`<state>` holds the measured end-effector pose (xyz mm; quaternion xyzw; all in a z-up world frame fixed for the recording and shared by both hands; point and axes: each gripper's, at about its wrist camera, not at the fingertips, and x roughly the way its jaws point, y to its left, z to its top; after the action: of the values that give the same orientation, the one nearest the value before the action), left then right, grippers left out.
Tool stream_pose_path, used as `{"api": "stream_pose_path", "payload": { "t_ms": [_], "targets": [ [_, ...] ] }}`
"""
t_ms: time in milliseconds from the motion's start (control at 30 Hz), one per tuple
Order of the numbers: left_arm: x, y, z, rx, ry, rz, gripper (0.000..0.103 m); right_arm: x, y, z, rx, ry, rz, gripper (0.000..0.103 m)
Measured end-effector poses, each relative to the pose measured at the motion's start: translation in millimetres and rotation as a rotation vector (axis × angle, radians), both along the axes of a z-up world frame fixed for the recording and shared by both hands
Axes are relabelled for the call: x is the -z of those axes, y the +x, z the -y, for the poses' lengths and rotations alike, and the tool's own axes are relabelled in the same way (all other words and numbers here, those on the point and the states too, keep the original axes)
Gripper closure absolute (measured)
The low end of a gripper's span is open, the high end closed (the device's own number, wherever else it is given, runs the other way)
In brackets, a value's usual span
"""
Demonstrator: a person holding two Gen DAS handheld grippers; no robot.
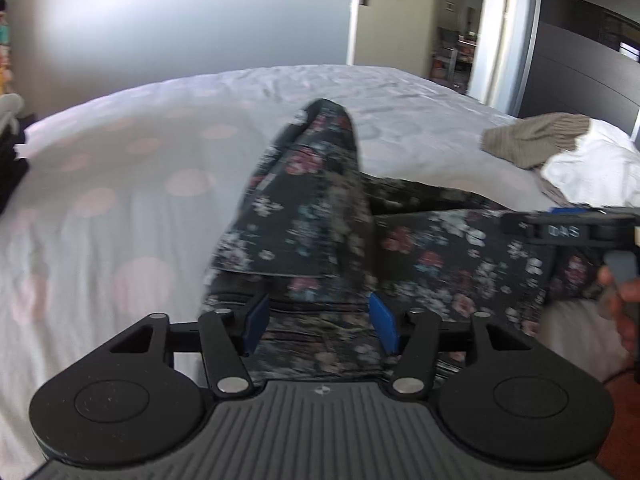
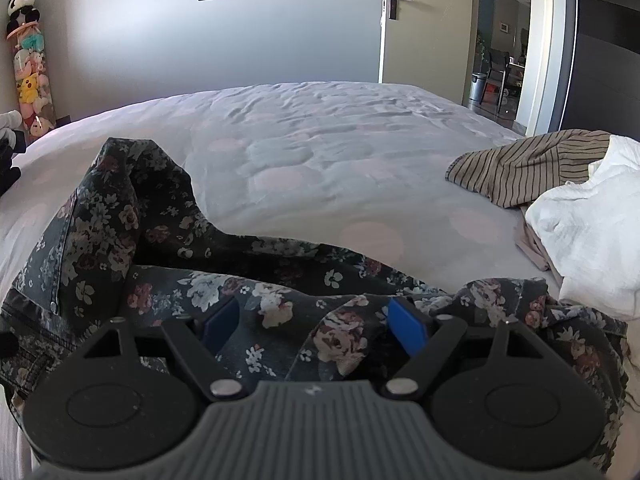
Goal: Fold clothes
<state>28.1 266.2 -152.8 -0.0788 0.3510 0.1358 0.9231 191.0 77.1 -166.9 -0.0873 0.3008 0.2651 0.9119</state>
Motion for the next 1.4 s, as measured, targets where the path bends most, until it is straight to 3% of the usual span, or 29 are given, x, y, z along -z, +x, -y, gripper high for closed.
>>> {"api": "stream_pose_path", "payload": {
  "t_ms": [233,433,467,533,633,700,767,1033,1133,1200,1267,1333,1400],
  "targets": [
    [23.3,15.8,18.1,0.09,0.03,-0.083,0.033,1.0,0.9,-0.7,-0.004,0.002,-0.01,0.019],
    [46.8,32.5,17.4,0.088,0.054,-0.169,0.035,2.5,2.8,-1.1,-0.006,0.005,-0.02,0.019],
    [47.5,32.2,17.0,0.088,0.059,-0.168,0.036,2.5,3.0,-1.1,-0.006,0.006,-0.022,0.019],
    [45.7,31.1,15.3,0.068,0.076,-0.171,0.055,2.8,3.4,-1.4,-0.007,0.005,-0.023,0.019],
    [41.6,28.1,9.9,0.041,0.065,-0.161,0.06,2.9,3.3,-2.1,-0.007,0.001,-0.022,0.019],
    [37.9,26.3,12.3,0.032,0.101,-0.149,0.072,3.0,2.9,-2.2,-0.005,0.0,-0.02,0.019],
    [34.5,24.9,15.6,0.025,0.143,-0.138,0.074,3.5,2.4,-2.2,-0.004,-0.002,-0.018,0.019],
    [53.9,32.6,47.5,0.133,0.394,-0.246,0.065,5.5,2.7,-3.8,-0.004,-0.017,-0.02,0.018],
    [56.4,31.6,51.9,0.137,0.452,-0.251,0.06,4.8,2.5,-3.6,-0.001,-0.018,-0.022,0.018],
    [57.3,31.1,52.4,0.128,0.481,-0.249,0.046,5.0,2.7,-3.6,0.0,-0.019,-0.024,0.018],
    [56.9,31.3,53.2,0.119,0.507,-0.245,0.046,5.2,2.9,-3.6,0.001,-0.02,-0.025,0.018],
    [58.4,31.5,58.6,0.129,0.531,-0.25,0.055,5.5,3.1,-3.8,0.001,-0.022,-0.025,0.018],
    [60.3,31.0,64.3,0.148,0.531,-0.251,0.077,6.2,2.9,-4.0,0.001,-0.023,-0.026,0.018]
  ]
}}
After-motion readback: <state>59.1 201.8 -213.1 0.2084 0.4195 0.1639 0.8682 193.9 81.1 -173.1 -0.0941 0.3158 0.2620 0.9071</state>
